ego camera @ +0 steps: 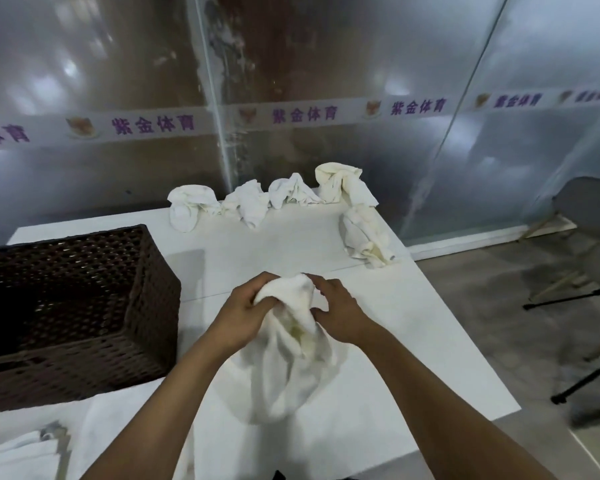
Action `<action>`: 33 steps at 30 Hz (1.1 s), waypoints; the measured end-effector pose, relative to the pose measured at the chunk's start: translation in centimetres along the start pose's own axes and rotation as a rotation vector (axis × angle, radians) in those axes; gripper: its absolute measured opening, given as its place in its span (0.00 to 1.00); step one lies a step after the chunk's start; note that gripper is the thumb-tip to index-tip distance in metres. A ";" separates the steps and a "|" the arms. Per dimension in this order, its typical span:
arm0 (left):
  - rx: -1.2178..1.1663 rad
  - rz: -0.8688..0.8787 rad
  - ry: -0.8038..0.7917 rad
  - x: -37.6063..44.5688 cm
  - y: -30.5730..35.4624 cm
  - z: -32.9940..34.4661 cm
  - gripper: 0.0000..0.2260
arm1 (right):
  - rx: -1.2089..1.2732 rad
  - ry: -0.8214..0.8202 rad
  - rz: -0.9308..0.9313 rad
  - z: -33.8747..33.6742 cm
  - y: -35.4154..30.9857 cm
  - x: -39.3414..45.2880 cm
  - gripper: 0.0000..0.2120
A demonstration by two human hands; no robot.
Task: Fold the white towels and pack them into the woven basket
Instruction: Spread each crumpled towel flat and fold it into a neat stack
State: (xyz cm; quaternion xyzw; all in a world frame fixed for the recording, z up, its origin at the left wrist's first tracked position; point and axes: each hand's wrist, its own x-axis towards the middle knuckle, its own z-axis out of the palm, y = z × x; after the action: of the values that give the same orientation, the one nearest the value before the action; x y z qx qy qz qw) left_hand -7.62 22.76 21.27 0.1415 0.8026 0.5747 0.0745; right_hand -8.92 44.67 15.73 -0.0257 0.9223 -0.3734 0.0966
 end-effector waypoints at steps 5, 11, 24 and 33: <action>0.009 0.090 0.022 0.7 3.3 -1.8 0.10 | -0.021 -0.124 0.045 0.1 -0.7 -0.9 0.27; 0.044 0.051 0.309 2.9 3.6 -5.6 0.12 | 0.084 -0.107 0.053 -3.6 0.0 -2.0 0.17; 0.380 -0.109 -0.030 0.4 2.3 -0.8 0.35 | 0.696 0.298 0.373 -7.0 -5.3 -1.3 0.18; 0.132 -0.070 -0.014 -6.4 0.7 5.1 0.30 | 0.738 0.208 0.525 -3.9 -5.2 -1.2 0.13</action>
State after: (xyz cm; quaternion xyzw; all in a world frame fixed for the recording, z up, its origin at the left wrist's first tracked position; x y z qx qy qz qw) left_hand 0.00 25.56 19.97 0.1218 0.8426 0.5166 0.0908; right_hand -8.68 43.70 22.31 0.2822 0.7079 -0.6401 0.0974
